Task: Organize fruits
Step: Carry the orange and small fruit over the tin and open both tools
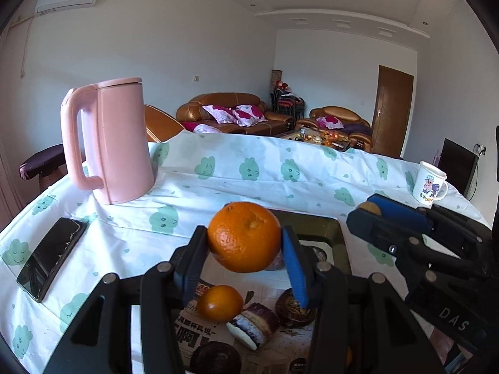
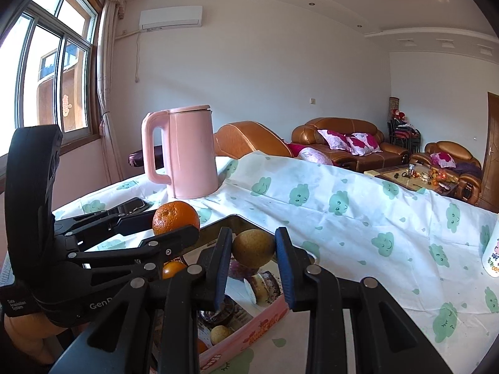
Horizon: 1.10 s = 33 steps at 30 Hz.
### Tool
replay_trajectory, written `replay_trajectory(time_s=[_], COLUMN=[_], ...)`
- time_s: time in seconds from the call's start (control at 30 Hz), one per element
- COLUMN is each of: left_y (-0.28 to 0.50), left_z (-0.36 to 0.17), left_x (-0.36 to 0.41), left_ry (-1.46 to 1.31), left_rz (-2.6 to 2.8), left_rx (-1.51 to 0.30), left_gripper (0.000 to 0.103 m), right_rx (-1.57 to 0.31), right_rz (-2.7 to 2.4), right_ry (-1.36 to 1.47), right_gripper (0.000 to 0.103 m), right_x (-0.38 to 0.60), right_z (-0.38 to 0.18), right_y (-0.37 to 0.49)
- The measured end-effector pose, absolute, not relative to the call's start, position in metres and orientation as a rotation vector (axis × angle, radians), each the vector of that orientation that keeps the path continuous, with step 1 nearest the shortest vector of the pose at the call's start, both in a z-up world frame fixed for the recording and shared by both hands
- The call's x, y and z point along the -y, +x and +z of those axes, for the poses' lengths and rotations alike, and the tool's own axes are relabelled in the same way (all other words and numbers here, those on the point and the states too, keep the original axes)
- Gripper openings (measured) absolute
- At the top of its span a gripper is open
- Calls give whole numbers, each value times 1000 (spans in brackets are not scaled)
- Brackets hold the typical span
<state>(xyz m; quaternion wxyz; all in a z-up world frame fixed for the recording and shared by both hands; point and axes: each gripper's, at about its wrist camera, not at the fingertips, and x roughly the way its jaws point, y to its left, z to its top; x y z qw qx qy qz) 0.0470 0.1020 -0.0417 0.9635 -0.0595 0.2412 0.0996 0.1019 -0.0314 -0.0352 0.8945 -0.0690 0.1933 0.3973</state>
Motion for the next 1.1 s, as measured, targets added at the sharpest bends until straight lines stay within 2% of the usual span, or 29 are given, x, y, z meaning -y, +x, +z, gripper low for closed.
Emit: replay_trajectory(time_s=[0.7,0.9,1.1], left_y=[67,69,66], left_z=[-66,-66,-65], left_x=[-119,-113,-119], left_ry=[-122,-89,-113], left_rz=[211,215,232], left_rx=[-617,-622,-612], left_gripper=[49,53,64], right_rx=[-618,-639,-638], right_rz=[830,823,805], right_ry=[-191,-193,-161], right_gripper=[30,31,44], right_x=[1,1,7], right_z=[-70,-72,-71], right_y=[127,128,131])
